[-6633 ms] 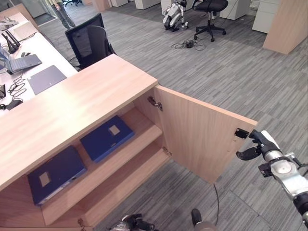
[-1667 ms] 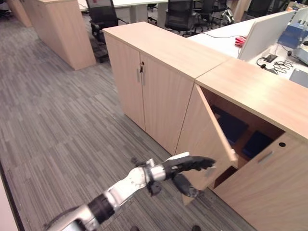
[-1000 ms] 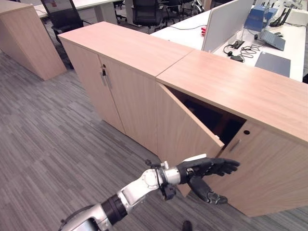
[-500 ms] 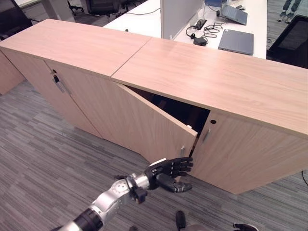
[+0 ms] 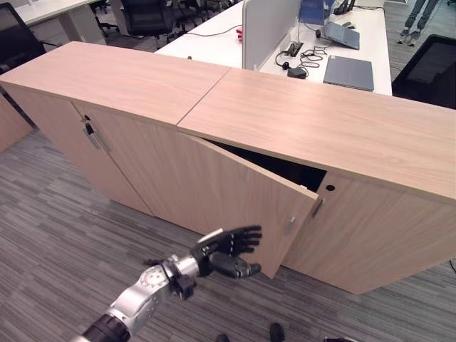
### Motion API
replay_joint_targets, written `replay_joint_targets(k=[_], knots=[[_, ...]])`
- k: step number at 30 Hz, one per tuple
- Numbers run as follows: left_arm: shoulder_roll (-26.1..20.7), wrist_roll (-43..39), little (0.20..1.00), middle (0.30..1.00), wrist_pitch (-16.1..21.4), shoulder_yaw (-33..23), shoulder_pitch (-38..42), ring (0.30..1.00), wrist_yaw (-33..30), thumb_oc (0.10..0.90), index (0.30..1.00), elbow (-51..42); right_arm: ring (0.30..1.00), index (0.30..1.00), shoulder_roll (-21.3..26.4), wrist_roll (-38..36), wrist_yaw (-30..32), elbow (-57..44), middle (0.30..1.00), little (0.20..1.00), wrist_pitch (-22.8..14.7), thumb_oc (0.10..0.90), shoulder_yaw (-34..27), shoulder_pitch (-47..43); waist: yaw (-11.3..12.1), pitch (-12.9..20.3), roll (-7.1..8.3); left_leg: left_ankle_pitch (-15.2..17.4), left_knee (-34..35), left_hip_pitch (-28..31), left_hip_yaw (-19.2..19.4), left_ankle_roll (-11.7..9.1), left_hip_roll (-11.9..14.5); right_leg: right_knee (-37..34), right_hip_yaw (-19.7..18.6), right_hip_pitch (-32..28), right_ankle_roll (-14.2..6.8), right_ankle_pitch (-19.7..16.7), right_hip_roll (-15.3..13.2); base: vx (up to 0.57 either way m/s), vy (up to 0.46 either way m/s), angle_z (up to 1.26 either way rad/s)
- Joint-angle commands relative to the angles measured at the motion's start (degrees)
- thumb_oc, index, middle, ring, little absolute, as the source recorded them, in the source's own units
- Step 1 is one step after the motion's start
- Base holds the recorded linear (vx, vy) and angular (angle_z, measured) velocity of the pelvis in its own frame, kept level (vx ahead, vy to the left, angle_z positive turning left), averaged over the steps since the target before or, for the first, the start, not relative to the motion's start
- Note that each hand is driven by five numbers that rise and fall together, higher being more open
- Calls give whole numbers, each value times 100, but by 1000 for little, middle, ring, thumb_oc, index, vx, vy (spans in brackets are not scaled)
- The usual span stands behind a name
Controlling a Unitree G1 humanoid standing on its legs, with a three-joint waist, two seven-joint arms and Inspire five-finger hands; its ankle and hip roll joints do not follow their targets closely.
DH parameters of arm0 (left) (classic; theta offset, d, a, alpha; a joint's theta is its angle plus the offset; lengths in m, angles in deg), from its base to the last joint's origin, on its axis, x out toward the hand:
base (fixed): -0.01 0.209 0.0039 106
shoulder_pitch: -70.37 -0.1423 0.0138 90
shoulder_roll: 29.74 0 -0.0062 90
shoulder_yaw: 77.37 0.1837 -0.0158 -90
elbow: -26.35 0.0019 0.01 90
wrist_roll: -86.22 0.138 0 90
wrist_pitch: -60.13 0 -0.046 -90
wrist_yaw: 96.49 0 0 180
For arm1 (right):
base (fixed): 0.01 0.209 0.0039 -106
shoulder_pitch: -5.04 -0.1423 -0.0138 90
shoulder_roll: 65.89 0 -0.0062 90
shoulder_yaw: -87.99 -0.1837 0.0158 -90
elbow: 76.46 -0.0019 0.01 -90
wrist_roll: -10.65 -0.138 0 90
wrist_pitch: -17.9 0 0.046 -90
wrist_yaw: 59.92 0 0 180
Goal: Put the empty folder in the office cabinet
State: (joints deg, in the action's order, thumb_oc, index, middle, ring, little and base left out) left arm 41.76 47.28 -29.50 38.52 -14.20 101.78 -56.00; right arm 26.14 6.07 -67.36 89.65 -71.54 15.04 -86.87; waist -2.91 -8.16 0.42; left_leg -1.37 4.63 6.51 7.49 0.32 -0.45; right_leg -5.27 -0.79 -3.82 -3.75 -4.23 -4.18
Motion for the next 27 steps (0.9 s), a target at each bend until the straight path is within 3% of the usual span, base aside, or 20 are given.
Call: replay_joint_targets(k=[1,6,9,10,14,16,18,25,27], knots=[[722,600,900,900,865,-861,494,900,-879,800,900,220,900,900,86,-166,28,-59,900,900,-27,800,-27,124,-10,635,140,563,-182,-235,-478,54,-309,155,392,40,18,527,527,6,31,-2],[1298,1542,900,900,994,-1446,423,900,-1439,800,900,549,900,900,-31,-256,28,-303,900,900,-20,800,-95,291,-32,677,156,544,-15,-139,-355,87,-326,134,307,17,12,510,517,14,36,-6],[1347,1237,900,900,1046,-1649,266,900,-1403,800,900,805,900,900,8,-193,24,-309,900,900,-4,800,-87,315,-57,694,144,545,8,-139,-287,91,-324,133,290,37,-6,489,507,11,50,-19],[1479,915,900,900,1079,-1880,90,900,-1379,800,900,1282,900,900,48,-167,-8,-234,900,900,26,800,-115,308,-53,731,143,558,31,-115,-228,107,-321,124,267,40,-14,482,505,30,46,-24],[1552,844,900,900,1022,-1890,-25,900,-1437,800,900,1827,900,900,90,-219,33,-244,900,900,44,800,-146,224,-34,779,155,570,37,-112,-218,124,-313,122,241,38,-18,487,497,28,34,-18],[1607,879,900,900,872,-1832,-135,900,-1381,800,900,2619,900,900,136,-256,57,-265,900,900,51,800,-166,160,-33,806,150,578,37,-101,-232,131,-327,106,241,27,-26,500,502,10,14,2],[1633,869,900,900,829,-1803,-167,900,-1355,800,900,2852,900,900,139,-261,66,-267,900,900,56,800,-168,151,-32,817,147,581,37,-98,-232,134,-325,100,242,23,-30,505,500,0,0,0],[2033,841,900,900,445,-1872,-102,900,-1123,800,900,5430,900,900,116,-263,153,-137,900,900,89,800,-104,-31,-33,869,118,589,37,-103,-273,153,-334,104,259,32,-42,523,501,0,0,0],[2069,876,900,900,414,-1885,-114,900,-1099,800,900,5654,900,900,114,-256,159,-110,900,900,95,800,-102,-40,-27,873,114,588,37,-107,-283,156,-336,107,260,37,-41,522,499,0,0,0]])
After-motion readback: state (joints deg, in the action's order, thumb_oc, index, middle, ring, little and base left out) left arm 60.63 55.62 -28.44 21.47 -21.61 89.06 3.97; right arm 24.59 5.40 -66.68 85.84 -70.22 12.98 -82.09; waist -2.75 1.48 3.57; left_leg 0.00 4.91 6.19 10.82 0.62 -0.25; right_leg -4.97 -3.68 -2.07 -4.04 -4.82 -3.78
